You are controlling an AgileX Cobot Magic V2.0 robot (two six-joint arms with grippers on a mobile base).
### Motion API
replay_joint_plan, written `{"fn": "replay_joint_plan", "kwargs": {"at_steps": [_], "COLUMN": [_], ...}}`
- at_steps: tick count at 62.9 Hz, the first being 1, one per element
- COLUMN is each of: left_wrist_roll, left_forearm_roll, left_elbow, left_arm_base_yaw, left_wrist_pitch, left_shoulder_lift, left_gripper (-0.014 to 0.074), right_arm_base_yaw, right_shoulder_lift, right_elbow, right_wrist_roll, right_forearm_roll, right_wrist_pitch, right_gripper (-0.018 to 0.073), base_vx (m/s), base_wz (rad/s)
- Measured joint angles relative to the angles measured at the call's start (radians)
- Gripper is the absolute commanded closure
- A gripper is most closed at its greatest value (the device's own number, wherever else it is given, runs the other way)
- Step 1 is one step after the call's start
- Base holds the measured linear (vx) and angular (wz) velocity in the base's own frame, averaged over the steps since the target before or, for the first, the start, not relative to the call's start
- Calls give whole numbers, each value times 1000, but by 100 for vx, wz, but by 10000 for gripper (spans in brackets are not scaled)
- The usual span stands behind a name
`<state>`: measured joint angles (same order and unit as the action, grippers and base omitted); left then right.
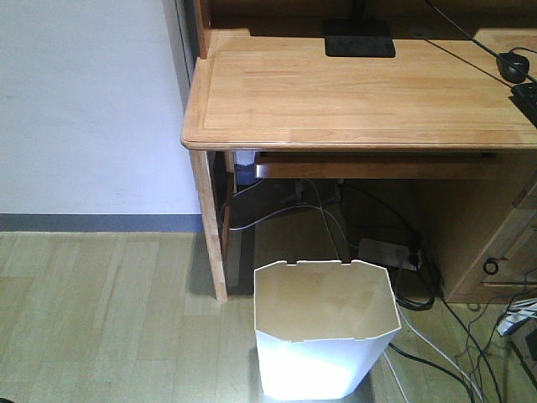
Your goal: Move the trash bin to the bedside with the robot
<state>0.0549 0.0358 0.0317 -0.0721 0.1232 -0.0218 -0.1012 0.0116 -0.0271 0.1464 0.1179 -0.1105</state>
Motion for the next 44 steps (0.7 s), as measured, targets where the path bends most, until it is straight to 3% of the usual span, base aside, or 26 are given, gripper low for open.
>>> {"fn": "replay_joint_plan", "kwargs": {"at_steps": [44], "left_wrist_roll": [0], "left_forearm_roll": [0], "left_elbow": [0], "left_arm_base_yaw": [0], "left_wrist_pitch": [0], "left_shoulder_lift": [0], "left_gripper": [603], "right_arm_base_yaw": [0], "right_shoulder_lift": [0], "right_elbow": [0], "right_wrist_roll": [0], "right_forearm_roll": [0], "right_wrist_pitch": [0], "right_gripper": [561], "base_vx": [0], "base_wz": [0]}}
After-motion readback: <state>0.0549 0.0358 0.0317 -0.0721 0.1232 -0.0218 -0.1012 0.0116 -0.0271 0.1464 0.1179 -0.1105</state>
